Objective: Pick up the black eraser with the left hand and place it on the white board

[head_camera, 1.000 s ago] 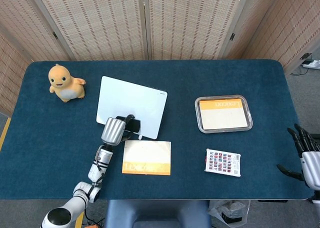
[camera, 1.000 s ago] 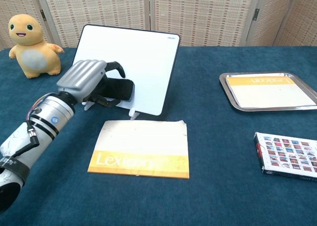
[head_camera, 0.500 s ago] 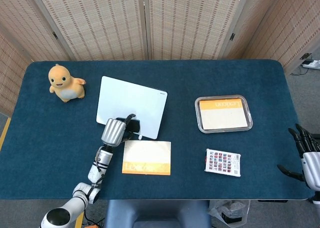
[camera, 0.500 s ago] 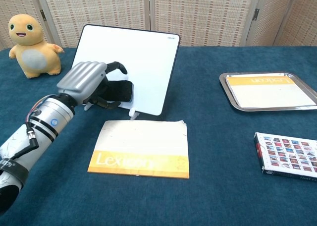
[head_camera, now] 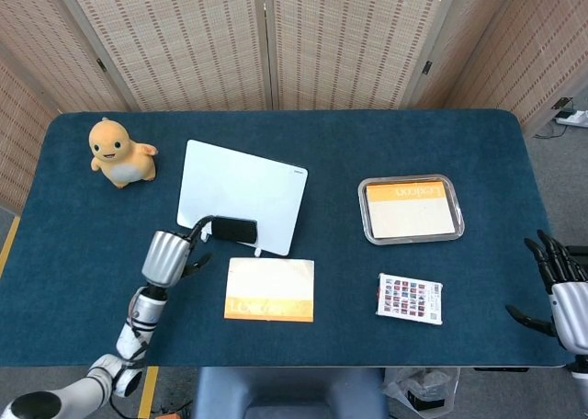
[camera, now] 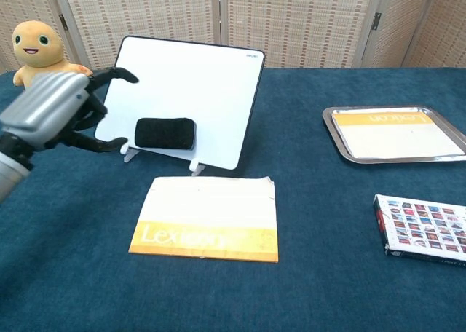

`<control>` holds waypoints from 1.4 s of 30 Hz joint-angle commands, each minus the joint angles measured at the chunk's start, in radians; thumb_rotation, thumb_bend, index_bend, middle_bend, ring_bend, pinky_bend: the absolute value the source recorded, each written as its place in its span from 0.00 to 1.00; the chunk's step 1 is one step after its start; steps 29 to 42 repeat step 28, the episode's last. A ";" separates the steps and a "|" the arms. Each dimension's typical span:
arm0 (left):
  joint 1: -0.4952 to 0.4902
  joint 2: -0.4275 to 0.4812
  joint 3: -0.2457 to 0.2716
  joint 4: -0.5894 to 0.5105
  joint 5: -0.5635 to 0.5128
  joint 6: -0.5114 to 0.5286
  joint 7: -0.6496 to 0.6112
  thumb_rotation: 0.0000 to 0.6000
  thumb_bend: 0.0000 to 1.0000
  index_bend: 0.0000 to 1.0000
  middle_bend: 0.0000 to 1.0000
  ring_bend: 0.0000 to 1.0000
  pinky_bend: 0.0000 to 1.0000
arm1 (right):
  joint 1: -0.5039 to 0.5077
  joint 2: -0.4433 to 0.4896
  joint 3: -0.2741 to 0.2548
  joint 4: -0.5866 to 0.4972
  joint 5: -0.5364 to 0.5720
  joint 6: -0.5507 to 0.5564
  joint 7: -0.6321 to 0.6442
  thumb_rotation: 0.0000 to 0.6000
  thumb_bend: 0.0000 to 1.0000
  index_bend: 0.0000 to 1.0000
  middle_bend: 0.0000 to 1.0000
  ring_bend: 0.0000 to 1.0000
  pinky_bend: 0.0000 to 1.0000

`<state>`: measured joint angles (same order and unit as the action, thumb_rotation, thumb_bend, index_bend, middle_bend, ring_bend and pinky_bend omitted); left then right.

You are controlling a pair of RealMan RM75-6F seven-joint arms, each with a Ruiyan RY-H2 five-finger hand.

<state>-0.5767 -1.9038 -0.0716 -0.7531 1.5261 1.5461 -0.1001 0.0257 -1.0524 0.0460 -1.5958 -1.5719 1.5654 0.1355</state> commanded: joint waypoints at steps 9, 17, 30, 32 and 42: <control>0.406 0.751 0.241 -0.945 -0.126 0.098 0.396 1.00 0.23 0.00 0.39 0.21 0.40 | 0.028 -0.013 -0.010 -0.031 0.016 -0.073 -0.092 1.00 0.15 0.00 0.00 0.00 0.16; 0.488 0.751 0.220 -0.958 -0.037 0.214 0.443 1.00 0.23 0.00 0.09 0.01 0.19 | 0.037 -0.028 -0.015 -0.041 0.016 -0.093 -0.147 1.00 0.15 0.00 0.00 0.00 0.16; 0.490 0.775 0.181 -0.978 -0.065 0.110 0.451 1.00 0.23 0.00 0.00 0.00 0.16 | 0.045 -0.032 -0.017 -0.045 0.024 -0.111 -0.165 1.00 0.15 0.00 0.00 0.00 0.16; 0.490 0.775 0.181 -0.978 -0.065 0.110 0.451 1.00 0.23 0.00 0.00 0.00 0.16 | 0.045 -0.032 -0.017 -0.045 0.024 -0.111 -0.165 1.00 0.15 0.00 0.00 0.00 0.16; 0.490 0.775 0.181 -0.978 -0.065 0.110 0.451 1.00 0.23 0.00 0.00 0.00 0.16 | 0.045 -0.032 -0.017 -0.045 0.024 -0.111 -0.165 1.00 0.15 0.00 0.00 0.00 0.16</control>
